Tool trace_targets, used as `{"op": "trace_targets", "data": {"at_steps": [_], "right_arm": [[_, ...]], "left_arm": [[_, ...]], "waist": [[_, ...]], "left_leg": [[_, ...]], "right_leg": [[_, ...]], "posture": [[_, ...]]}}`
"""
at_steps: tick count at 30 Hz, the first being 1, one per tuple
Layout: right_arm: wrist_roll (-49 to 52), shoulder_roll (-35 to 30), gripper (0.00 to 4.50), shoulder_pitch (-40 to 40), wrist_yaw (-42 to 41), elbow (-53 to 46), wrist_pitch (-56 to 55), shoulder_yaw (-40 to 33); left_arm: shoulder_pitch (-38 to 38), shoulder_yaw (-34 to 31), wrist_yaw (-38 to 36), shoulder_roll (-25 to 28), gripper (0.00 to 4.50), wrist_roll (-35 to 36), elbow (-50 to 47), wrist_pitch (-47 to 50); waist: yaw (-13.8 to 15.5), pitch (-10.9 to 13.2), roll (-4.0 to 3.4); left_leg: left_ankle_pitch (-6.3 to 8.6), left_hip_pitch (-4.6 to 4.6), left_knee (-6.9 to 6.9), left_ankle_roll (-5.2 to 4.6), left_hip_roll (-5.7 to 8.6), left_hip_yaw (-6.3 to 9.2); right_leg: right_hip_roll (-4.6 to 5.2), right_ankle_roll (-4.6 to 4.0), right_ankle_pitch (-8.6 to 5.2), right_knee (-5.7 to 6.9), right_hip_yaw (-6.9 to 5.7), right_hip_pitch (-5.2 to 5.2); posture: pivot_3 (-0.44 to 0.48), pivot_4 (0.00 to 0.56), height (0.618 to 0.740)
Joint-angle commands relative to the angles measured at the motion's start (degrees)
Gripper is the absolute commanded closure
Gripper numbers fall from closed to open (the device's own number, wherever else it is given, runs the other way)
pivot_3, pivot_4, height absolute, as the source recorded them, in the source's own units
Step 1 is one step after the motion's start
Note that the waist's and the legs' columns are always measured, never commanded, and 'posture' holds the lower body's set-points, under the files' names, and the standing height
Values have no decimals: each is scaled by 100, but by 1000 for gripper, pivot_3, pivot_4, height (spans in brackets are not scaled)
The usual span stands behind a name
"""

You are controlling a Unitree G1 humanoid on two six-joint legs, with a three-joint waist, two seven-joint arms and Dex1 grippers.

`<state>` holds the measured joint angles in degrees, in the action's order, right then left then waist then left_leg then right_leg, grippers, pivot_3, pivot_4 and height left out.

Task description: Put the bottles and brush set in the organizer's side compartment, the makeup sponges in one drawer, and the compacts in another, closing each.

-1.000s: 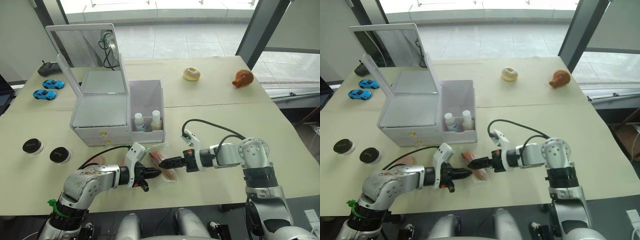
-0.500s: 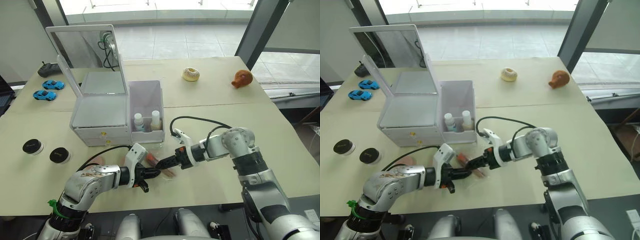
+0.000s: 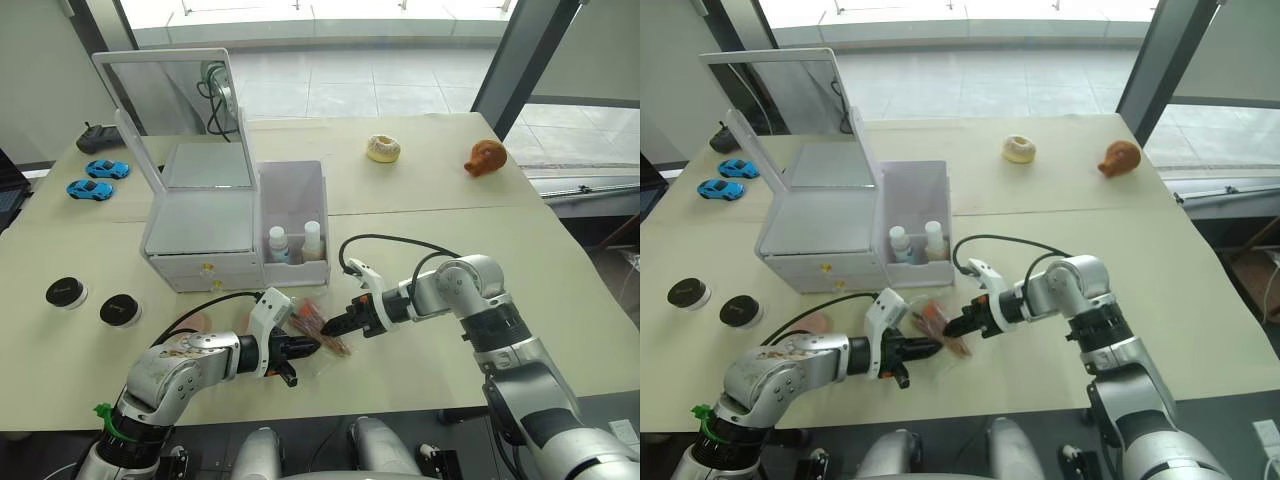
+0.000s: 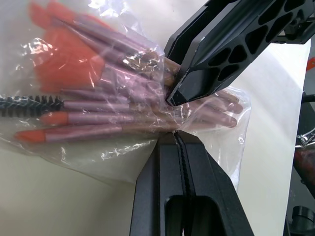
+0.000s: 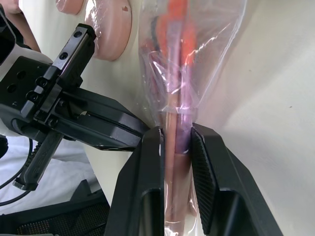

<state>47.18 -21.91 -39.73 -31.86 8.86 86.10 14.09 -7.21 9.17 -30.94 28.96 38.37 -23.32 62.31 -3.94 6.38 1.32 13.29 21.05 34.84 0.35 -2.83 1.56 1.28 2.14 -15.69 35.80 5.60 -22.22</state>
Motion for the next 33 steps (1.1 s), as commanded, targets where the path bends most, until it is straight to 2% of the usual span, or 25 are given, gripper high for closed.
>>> {"op": "trace_targets", "data": {"at_steps": [1,8,11,12,14,16,18,21,24,27,30,33], "right_arm": [[-6,-244,4022,264,9,-582,291,-234],[451,-565,4022,636,79,-1924,640,-1386],[716,-782,4022,636,22,-2641,640,-1973],[717,-855,4022,655,-28,-2898,394,-2090],[544,-995,4022,618,-428,-3473,-828,-2321],[210,-1115,4022,351,-682,-3612,-1767,-2291],[17,-1042,4022,-11,-841,-3355,-2380,-2222],[-940,-828,4022,-937,-1173,-2144,-3842,-1678],[-1882,-469,4022,-1807,-1433,-456,-5221,-1145],[-2123,-22,4022,-2221,-1692,693,-6003,-1118],[-2506,486,4022,-2626,-1756,2083,-6990,-1112],[-2716,832,4022,-2857,-1848,2987,-7681,-1165]], "left_arm": [[129,-110,-17,120,4500,-8,90,146],[202,-857,-518,222,4500,789,-152,165],[214,-1744,-868,381,4500,1902,-362,482],[258,-1935,-1013,511,4500,2203,-505,528],[391,-2359,-1291,824,4500,2633,-770,472],[533,-2669,-1443,923,4500,2721,-919,141],[607,-2778,-1509,929,4500,2749,-967,-106],[622,-2843,-1113,669,4500,2690,-1221,-543],[602,-2993,-595,89,4500,2539,-1435,-1258],[541,-3272,-171,-432,4500,2274,-1580,-2110],[804,-3615,-170,-365,4500,1928,-1896,-2672],[1185,-3782,-390,-26,4500,2216,-2058,-2692]], "waist": [[5,3,-2],[46,41,0],[31,81,0],[31,87,3],[14,99,9],[1,114,-4],[-3,121,-13],[-3,124,-7],[0,123,-1],[42,120,7],[43,122,11],[24,124,7]], "left_leg": [[0,1,0,0,0,0],[0,11,3,0,7,-2],[0,13,0,0,5,2],[0,14,1,0,4,4],[0,10,-2,0,4,7],[0,9,-3,1,3,5],[1,2,-3,1,4,0],[0,0,-4,2,3,4],[0,0,-1,2,4,-3],[-1,3,-3,2,1,0],[-2,7,-2,5,1,-3],[-2,4,-5,5,1,-6]], "right_leg": [[1,0,0,-1,-1,0],[12,1,0,-4,-3,-8],[8,1,0,-2,-4,-14],[6,1,0,0,-5,-15],[6,2,-1,-4,-8,-12],[7,3,-2,-7,-6,-11],[10,5,-2,-13,-5,-4],[7,3,0,-12,-6,-3],[11,-6,7,-13,-1,-3],[9,-54,35,-13,-6,-3],[11,-63,40,-14,-2,-4],[14,-67,43,-11,0,-4]], "posture": [[0,150,740],[0,150,740],[0,150,740],[0,150,740],[0,150,740],[0,150,740],[0,150,740],[0,150,740],[0,150,740],[0,150,740],[0,150,740],[0,150,740]]}}
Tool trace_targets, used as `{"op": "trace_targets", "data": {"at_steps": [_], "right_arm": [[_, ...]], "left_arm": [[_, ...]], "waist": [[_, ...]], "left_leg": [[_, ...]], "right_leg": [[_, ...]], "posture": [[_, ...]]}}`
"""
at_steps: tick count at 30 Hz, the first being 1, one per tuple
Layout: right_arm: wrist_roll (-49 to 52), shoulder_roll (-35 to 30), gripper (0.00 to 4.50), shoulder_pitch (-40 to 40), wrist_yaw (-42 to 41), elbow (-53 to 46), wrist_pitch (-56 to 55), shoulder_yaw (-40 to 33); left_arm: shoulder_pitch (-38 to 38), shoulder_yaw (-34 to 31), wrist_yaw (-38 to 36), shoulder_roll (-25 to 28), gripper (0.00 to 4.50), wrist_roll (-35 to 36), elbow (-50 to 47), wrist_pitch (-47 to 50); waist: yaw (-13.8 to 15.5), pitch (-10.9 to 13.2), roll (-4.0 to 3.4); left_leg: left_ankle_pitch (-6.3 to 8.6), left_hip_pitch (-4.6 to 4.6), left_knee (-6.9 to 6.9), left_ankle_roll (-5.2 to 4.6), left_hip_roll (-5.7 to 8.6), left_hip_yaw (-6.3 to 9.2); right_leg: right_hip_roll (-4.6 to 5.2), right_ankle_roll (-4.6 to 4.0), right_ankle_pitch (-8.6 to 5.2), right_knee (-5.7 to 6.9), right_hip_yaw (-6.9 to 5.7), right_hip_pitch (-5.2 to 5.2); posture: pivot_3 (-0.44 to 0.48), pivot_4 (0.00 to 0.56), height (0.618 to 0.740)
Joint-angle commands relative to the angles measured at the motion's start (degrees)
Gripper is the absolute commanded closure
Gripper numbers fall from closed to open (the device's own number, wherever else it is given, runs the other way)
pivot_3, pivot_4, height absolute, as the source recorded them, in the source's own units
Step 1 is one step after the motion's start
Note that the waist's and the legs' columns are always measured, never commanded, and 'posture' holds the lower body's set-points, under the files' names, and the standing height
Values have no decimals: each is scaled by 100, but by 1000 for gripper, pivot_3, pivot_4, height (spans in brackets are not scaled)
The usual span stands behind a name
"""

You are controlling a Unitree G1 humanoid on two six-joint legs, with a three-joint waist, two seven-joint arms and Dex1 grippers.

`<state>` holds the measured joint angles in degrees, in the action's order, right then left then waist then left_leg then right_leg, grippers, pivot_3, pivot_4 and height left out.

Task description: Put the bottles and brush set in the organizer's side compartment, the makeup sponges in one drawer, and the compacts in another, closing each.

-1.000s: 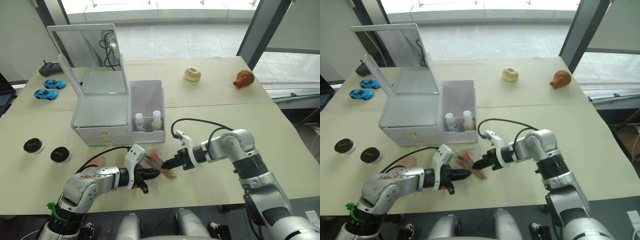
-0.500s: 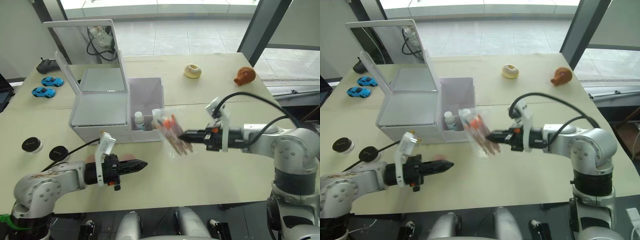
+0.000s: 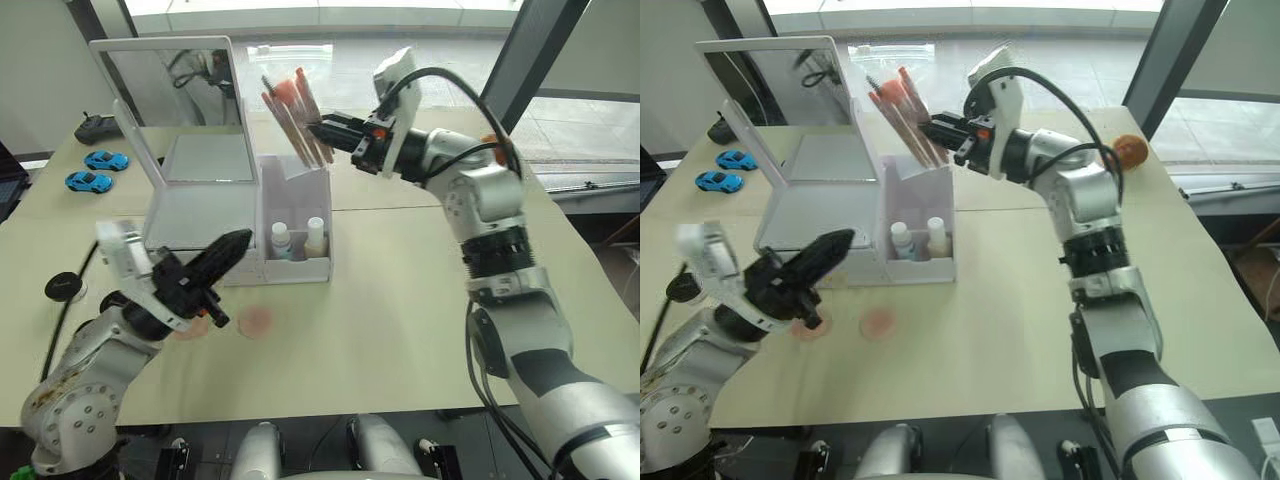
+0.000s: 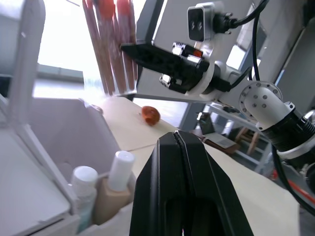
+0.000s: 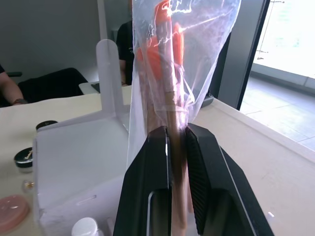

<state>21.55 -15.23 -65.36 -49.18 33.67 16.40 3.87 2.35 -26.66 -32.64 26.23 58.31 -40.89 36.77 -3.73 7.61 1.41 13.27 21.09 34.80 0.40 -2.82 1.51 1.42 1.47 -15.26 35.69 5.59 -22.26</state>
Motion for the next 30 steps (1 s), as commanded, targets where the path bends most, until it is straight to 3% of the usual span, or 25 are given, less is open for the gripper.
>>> {"op": "trace_targets", "data": {"at_steps": [1,7,10,16,23,27,30], "right_arm": [[-213,235,4022,-340,-156,719,-884,-151],[-480,807,4022,-577,-70,2191,-1946,-339],[-666,947,4022,-629,-76,2634,-2300,-369],[-942,1003,4022,-498,-123,3227,-2654,-423],[-1076,1011,4022,-418,-115,3364,-2793,-555],[-1160,990,3077,-356,-210,3306,-2648,-538],[-993,871,2012,-428,-349,3083,-2465,-700]], "left_arm": [[349,-224,-289,337,4500,309,-316,-149],[709,-79,-26,790,4500,-208,-339,-208],[670,-202,183,950,4500,-69,-354,-135],[847,-759,125,1511,4500,156,-272,-64],[808,-683,-5,1641,4500,59,-130,-153],[763,-589,-139,1690,4500,-22,-37,-180],[719,-595,-339,1780,4500,-33,105,-181]], "waist": [[6,3,-5],[-13,7,-10],[-24,7,-10],[-34,11,-16],[-35,16,-24],[-36,16,-24],[-35,16,-24]], "left_leg": [[0,0,1,0,0,2],[0,-2,2,0,0,3],[0,-2,2,0,0,3],[0,-4,0,0,-2,4],[0,-4,1,0,0,3],[0,-5,1,0,0,4],[0,-4,1,0,0,4]], "right_leg": [[0,0,0,1,-2,0],[0,1,-1,3,-7,1],[0,0,-1,4,-5,1],[0,0,-1,10,-6,-1],[-1,-1,-1,10,-7,0],[-1,-1,-1,11,-7,0],[-1,-1,-1,12,-7,-1]], "posture": [[0,150,740],[0,150,740],[0,150,740],[0,150,740],[0,150,740],[0,150,740],[0,150,740]]}}
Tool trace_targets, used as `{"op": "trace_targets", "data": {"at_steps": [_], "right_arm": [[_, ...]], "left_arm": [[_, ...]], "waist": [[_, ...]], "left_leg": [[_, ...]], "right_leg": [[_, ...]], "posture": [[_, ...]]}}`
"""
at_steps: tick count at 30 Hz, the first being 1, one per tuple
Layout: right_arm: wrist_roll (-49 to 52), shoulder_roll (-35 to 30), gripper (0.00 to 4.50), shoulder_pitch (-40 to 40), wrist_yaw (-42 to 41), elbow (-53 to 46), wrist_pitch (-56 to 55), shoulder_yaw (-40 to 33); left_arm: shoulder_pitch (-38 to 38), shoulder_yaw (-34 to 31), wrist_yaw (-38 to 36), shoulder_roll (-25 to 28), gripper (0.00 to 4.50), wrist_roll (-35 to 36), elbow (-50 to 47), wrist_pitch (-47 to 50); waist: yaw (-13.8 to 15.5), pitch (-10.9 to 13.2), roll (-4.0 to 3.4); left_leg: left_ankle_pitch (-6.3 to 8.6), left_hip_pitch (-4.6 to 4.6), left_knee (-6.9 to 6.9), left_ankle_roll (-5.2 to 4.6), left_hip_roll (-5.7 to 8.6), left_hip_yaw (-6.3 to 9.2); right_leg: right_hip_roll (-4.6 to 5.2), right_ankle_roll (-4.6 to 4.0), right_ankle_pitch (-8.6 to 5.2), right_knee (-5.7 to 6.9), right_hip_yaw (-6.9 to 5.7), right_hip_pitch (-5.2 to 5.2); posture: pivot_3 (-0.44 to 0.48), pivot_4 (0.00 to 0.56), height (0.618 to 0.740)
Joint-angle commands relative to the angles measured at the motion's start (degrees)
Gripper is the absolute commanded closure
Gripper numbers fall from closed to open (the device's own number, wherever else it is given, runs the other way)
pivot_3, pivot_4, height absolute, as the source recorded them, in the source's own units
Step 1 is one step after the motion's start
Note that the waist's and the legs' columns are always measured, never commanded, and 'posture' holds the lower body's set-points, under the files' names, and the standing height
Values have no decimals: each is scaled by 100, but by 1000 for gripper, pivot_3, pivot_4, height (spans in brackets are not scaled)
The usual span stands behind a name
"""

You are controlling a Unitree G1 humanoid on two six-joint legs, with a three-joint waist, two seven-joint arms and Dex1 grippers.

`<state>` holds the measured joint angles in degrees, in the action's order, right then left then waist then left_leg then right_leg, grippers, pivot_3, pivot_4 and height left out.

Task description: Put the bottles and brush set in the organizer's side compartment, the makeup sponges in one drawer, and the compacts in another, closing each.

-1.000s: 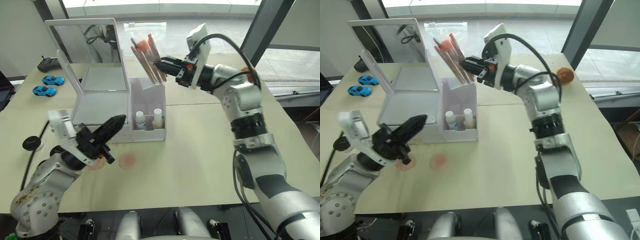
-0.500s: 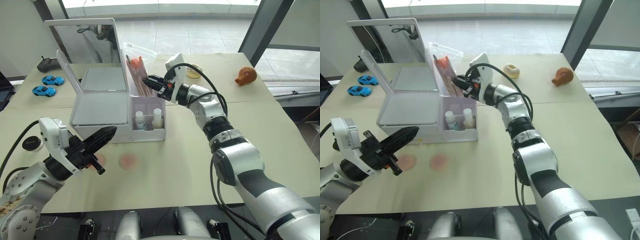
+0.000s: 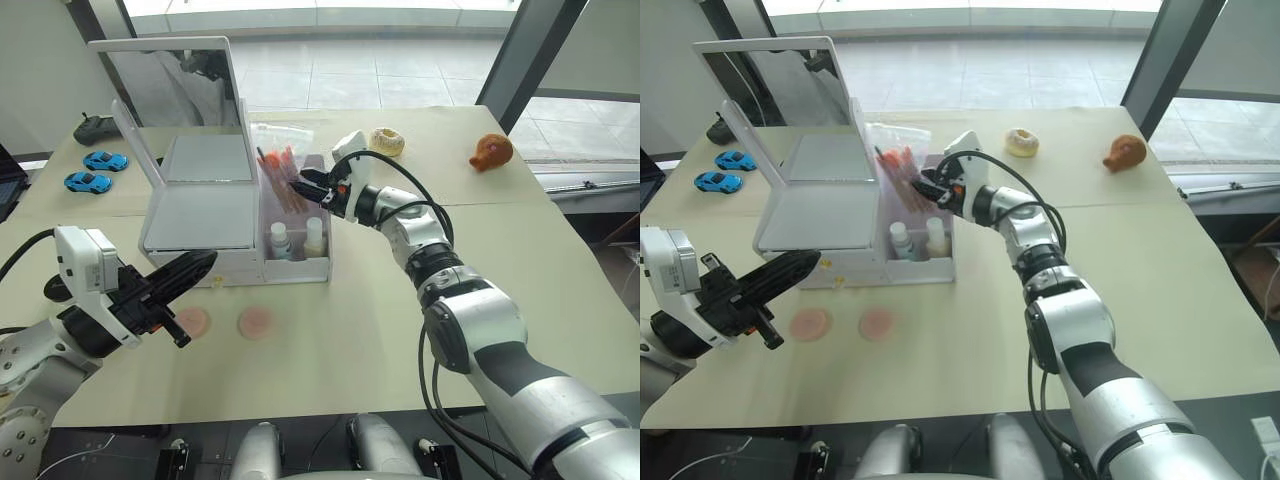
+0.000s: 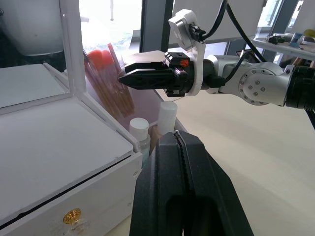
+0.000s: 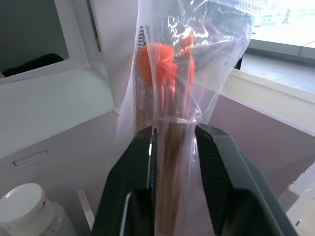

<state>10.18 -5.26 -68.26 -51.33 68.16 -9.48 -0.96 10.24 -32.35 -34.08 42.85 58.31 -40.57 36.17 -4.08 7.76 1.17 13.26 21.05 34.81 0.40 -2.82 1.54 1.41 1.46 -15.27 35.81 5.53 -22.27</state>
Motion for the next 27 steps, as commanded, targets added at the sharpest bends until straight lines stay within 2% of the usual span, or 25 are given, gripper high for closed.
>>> {"op": "trace_targets", "data": {"at_steps": [1,6,12,15,18,21,24,27], "right_arm": [[241,-167,1679,-170,-169,-473,212,-302],[499,-404,14,-63,-389,-1445,858,-440],[772,-675,14,413,-300,-3181,1860,-419],[801,-991,14,743,-488,-4489,2630,-75],[615,-1250,14,874,-470,-5183,3126,310],[145,-1523,620,883,-533,-5415,3155,847],[-318,-1548,1640,756,-277,-5204,2743,1157],[-729,-1384,2657,356,338,-4428,2103,1159]], "left_arm": [[-95,-23,-249,142,4500,-42,123,-125],[-208,48,-504,184,4500,-168,362,-182],[-437,250,-702,151,4500,-304,651,-264],[-577,334,-789,154,4500,-307,767,-244],[-658,366,-821,141,4500,-311,828,-239],[-715,410,-830,123,4500,-347,841,-249],[-715,433,-830,92,4500,-387,809,-258],[-713,447,-824,49,4500,-431,791,-268]], "waist": [[4,0,0],[7,0,0],[10,-4,6],[28,-2,4],[18,-3,4],[3,-4,6],[5,-4,7],[10,-3,7]], "left_leg": [[0,0,0,0,0,0],[0,1,1,0,1,0],[0,0,0,0,-1,0],[0,2,1,0,0,-1],[0,3,1,0,1,-1],[0,-4,-2,0,-2,0],[0,-3,-2,0,-2,-3],[0,1,0,0,-1,-3]], "right_leg": [[0,0,0,0,0,0],[1,0,0,0,-1,1],[-1,1,0,3,0,-1],[1,1,-1,4,0,-2],[2,2,-1,3,0,-3],[-3,2,-1,5,0,-2],[-3,2,-1,4,2,-5],[-2,2,-1,3,2,-7]], "posture": [[0,150,740],[0,150,740],[0,150,740],[0,150,740],[0,150,740],[0,150,740],[0,150,740],[0,150,740]]}}
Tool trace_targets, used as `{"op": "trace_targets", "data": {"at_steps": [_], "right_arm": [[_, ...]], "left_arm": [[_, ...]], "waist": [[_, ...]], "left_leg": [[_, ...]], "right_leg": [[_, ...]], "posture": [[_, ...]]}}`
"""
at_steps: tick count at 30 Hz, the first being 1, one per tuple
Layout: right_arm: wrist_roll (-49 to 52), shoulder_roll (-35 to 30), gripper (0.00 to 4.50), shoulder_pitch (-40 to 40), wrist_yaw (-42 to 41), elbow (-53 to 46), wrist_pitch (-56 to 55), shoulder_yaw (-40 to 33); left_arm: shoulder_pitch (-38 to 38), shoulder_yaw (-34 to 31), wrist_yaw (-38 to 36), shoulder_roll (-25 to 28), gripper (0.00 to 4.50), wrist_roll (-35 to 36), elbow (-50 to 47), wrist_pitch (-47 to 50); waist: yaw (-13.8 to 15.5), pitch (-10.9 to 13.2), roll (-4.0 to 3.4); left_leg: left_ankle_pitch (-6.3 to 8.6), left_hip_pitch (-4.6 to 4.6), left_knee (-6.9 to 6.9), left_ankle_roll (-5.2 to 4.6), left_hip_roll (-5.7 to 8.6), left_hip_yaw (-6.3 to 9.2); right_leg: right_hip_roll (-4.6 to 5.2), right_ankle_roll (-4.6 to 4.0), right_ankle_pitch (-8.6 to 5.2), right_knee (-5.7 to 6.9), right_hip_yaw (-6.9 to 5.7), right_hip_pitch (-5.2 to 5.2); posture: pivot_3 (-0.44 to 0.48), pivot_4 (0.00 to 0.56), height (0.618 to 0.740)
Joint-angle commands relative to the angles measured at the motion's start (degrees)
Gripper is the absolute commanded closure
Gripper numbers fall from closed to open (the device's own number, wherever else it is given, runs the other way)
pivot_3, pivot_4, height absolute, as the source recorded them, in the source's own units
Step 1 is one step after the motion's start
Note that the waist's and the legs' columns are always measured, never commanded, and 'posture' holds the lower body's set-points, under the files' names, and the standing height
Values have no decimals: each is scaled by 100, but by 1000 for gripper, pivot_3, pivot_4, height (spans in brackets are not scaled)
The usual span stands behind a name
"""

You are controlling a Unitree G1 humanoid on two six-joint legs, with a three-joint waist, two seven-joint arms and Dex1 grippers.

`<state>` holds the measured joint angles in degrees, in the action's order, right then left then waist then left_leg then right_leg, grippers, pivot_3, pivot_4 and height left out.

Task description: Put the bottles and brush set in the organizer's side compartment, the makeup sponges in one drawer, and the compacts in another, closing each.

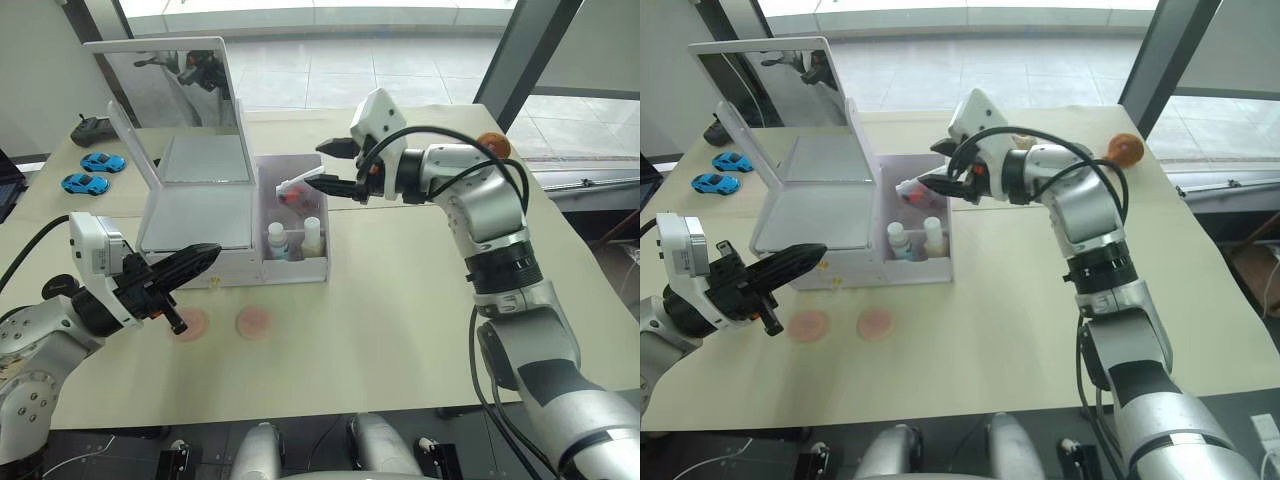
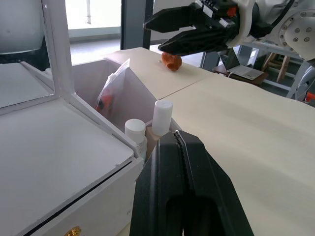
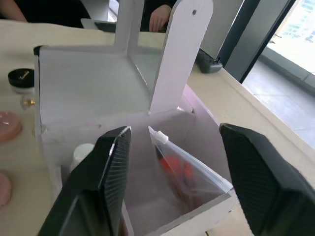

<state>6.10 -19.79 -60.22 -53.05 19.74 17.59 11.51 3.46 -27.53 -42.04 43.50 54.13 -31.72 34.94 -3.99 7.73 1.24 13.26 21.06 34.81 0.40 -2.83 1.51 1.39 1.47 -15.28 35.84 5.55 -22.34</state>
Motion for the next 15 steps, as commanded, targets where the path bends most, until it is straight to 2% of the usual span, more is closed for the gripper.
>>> {"op": "trace_targets", "data": {"at_steps": [1,5,6,8,12,15], "right_arm": [[-420,142,2996,-628,680,725,-840,-101],[-697,337,4356,-1131,814,1688,-1507,23],[-747,358,4470,-1181,780,1830,-1614,57],[-836,395,4470,-1406,717,2157,-1698,93],[-1288,633,4470,-1576,1261,2972,-2104,276],[-1620,843,4470,-1640,1319,3494,-2264,517]], "left_arm": [[-33,-26,-23,-31,4500,-29,-102,-153],[-32,13,7,-80,4500,-77,-152,-176],[-39,19,11,-89,4500,-88,-154,-180],[-46,20,10,-100,4500,-106,-154,-185],[-67,75,7,-150,4500,-148,-121,-201],[-173,274,25,-218,4500,-255,-122,-244]], "waist": [[1,0,0],[-2,0,1],[-1,-1,2],[6,-1,3],[1,-1,4],[-5,-1,4]], "left_leg": [[0,0,1,0,0,0],[0,0,0,0,0,0],[0,-1,-1,0,0,1],[0,-2,1,0,0,2],[0,-2,1,0,1,2],[0,-2,0,0,1,1]], "right_leg": [[0,0,0,0,0,-1],[1,-1,1,0,0,-1],[1,-1,1,0,-1,1],[2,-1,1,0,-2,4],[5,-2,1,1,-3,4],[4,-3,1,4,-1,2]], "posture": [[0,150,740],[0,150,740],[0,150,740],[0,150,740],[0,150,740],[0,150,740]]}}
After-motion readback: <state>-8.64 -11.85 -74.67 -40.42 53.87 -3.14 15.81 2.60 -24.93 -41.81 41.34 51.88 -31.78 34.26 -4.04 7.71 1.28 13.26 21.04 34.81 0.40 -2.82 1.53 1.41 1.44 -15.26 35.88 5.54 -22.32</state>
